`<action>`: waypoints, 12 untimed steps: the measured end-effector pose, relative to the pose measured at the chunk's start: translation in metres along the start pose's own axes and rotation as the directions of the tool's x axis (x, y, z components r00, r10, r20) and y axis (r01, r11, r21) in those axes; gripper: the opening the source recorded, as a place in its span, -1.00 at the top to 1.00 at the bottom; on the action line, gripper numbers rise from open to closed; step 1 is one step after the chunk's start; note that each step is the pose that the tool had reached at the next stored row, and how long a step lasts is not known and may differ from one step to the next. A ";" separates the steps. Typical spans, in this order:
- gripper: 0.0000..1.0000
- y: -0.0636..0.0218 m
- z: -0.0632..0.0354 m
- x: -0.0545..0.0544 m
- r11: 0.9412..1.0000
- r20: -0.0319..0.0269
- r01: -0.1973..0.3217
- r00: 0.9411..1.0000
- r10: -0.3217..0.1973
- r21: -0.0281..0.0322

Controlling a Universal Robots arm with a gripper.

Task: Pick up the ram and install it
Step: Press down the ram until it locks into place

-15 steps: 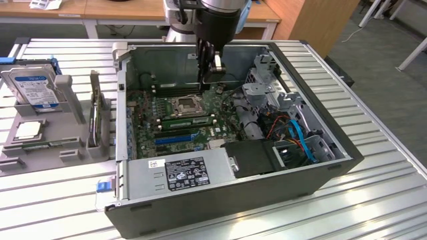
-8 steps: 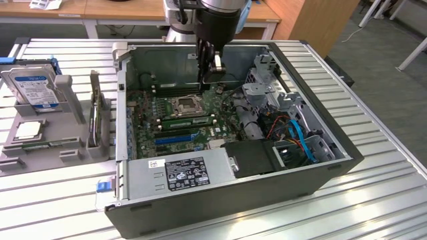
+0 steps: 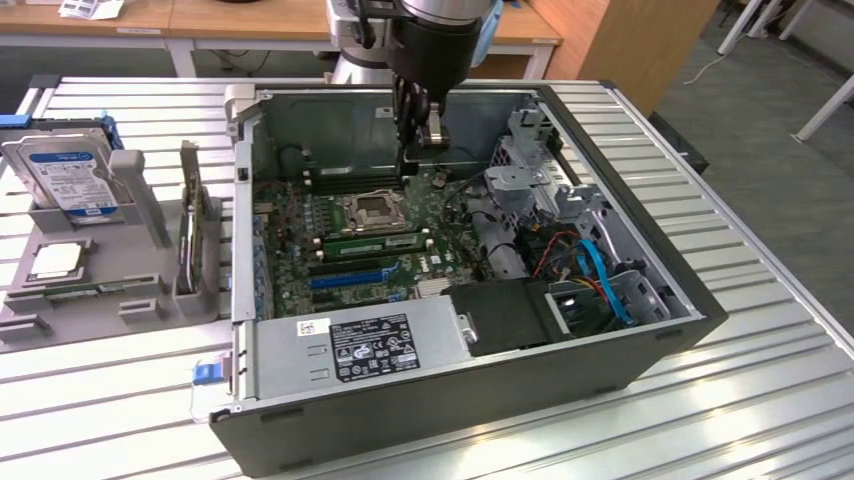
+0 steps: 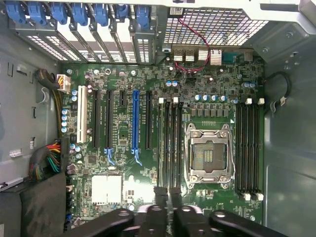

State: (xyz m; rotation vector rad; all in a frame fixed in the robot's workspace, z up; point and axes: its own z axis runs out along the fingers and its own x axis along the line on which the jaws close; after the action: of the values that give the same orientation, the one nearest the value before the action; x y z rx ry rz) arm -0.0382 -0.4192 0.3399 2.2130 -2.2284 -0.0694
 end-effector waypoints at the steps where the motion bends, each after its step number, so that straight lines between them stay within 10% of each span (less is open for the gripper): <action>1: 0.77 0.0000 0.0000 0.000 1.000 0.000 0.000 1.000 0.000 0.000; 12: 0.80 0.0000 0.0000 0.000 1.000 0.000 0.000 1.000 0.000 0.000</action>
State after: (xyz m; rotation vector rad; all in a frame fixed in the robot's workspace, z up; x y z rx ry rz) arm -0.0382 -0.4192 0.3399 2.2130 -2.2284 -0.0694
